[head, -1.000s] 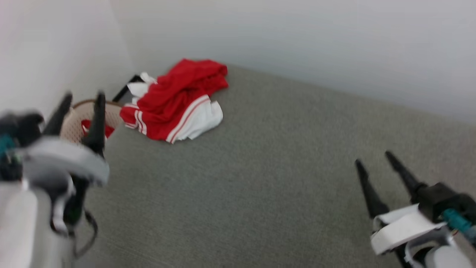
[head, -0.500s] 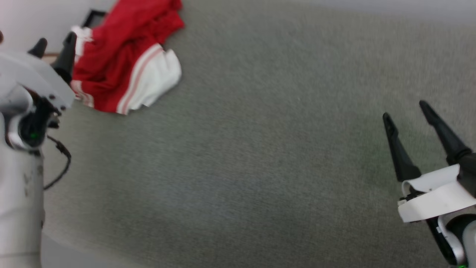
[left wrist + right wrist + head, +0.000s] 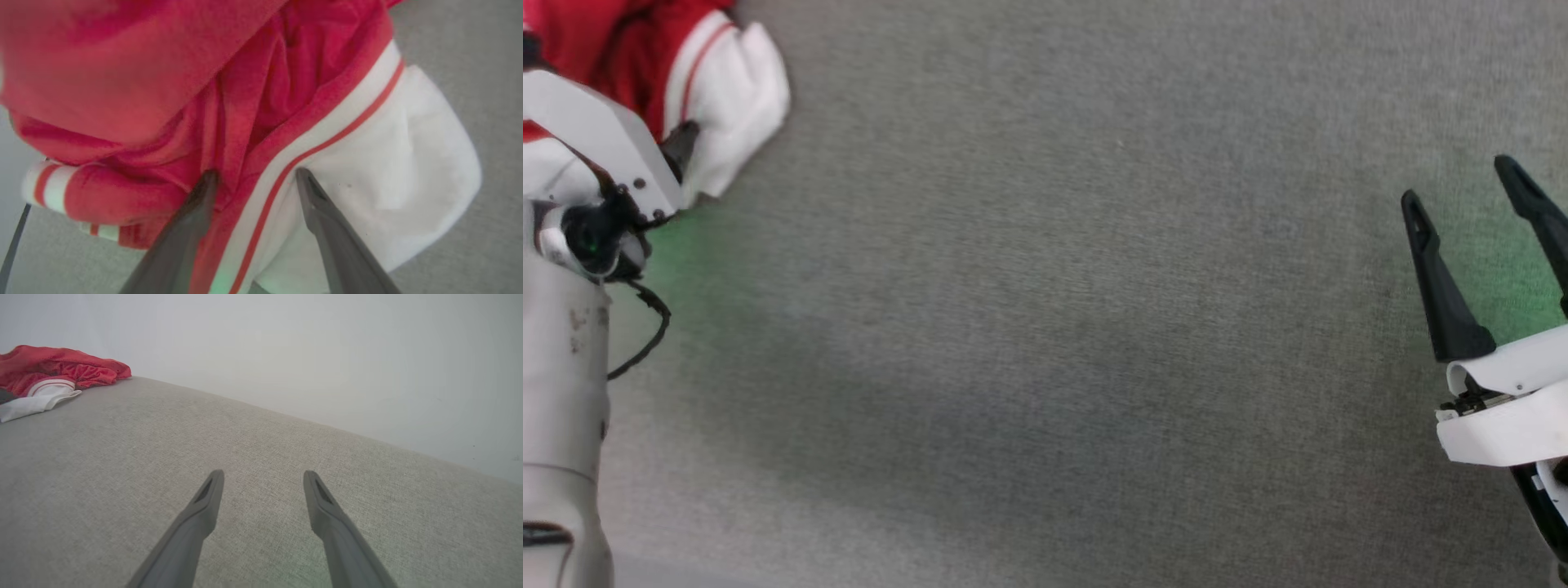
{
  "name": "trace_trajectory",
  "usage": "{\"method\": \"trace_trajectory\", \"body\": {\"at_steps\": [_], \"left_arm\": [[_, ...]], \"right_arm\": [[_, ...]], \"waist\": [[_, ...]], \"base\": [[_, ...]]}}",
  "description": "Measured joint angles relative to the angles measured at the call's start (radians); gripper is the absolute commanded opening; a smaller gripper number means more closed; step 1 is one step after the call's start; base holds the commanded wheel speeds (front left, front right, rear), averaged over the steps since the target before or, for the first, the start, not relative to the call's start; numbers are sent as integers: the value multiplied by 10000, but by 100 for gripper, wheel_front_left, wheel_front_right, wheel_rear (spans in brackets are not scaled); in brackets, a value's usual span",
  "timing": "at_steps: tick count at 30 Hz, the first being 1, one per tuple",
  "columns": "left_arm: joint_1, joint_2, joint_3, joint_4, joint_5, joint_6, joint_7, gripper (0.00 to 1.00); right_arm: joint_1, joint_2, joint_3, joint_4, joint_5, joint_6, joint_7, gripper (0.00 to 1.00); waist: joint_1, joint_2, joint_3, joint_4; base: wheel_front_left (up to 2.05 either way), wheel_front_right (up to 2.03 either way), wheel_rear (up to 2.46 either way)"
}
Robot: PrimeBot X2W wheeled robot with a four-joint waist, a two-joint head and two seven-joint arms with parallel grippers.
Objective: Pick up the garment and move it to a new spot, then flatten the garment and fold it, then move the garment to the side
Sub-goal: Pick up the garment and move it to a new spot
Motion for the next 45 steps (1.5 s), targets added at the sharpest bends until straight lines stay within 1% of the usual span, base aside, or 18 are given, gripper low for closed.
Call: {"method": "trace_trajectory", "body": {"at_steps": [5, 10, 11, 12, 13, 19, 22, 28, 33, 40, 41, 42, 45], "left_arm": [[-616, 69, 8, 1011, 13, 167, -128, 100], [-1071, 77, 69, 1747, -128, 151, -199, 100], [-1142, 73, 63, 1843, -132, 140, -211, 82], [-1199, 63, 59, 1923, -138, 96, -293, 32], [-1220, 42, 44, 1985, -136, 92, -437, 0], [-1319, 12, -46, 2347, -130, 46, -1045, 0], [-1333, 81, -146, 2452, -94, -107, -1325, 0], [-1753, 602, -418, 2266, 178, -293, -2090, 0], [-2228, 871, -752, 1873, 414, -454, -2594, 0], [-2796, 984, -1484, 1026, 871, -554, -2688, 0], [-2796, 984, -1484, 1026, 871, -554, -2688, 0], [-2930, 1081, -1695, 713, 1005, -564, -2650, 0], [-3105, 1177, -1887, 221, 1030, -568, -2431, 0]], "right_arm": [[-39, -36, -63, -303, 27, 0, 232, 100], [-107, -38, -115, -424, 81, 0, 318, 100], [-107, -38, -125, -426, 92, 0, 326, 100], [-106, -38, -138, -424, 94, 0, 330, 100], [-106, -33, -161, -412, 96, 0, 332, 100], [-84, 107, -268, -173, 102, 0, 203, 100], [29, 205, -297, 44, 113, 0, 42, 100], [232, 476, -282, 594, 188, 0, -364, 100], [456, 704, -272, 1112, 217, 0, -752, 100], [723, 1137, -199, 1820, 286, 0, -1260, 100], [723, 1137, -199, 1820, 286, 0, -1260, 100], [732, 1225, -196, 1971, 309, 0, -1396, 100], [888, 1396, -194, 2194, 341, 0, -1565, 100]], "waist": [[0, 0, 405, -265], [0, 0, 622, -447], [0, 0, 638, -465], [0, 0, 641, -468], [-1, 0, 633, -461], [0, 0, 327, -353], [0, 0, 57, -284], [0, 0, -667, -136], [0, 0, -1392, -14], [0, 0, -2486, 101], [0, 0, -2486, 101], [0, 0, -2786, 119], [0, 0, -3213, 122]], "base": [[0, 0, 0], [0, 0, 0], [0, 0, 0], [0, 0, 0], [0, 0, 0], [0, 0, 0], [0, 0, 0], [0, 0, 0], [0, 0, 0], [0, 0, 0], [0, 0, 0], [0, 0, 0], [0, 0, 0]]}}
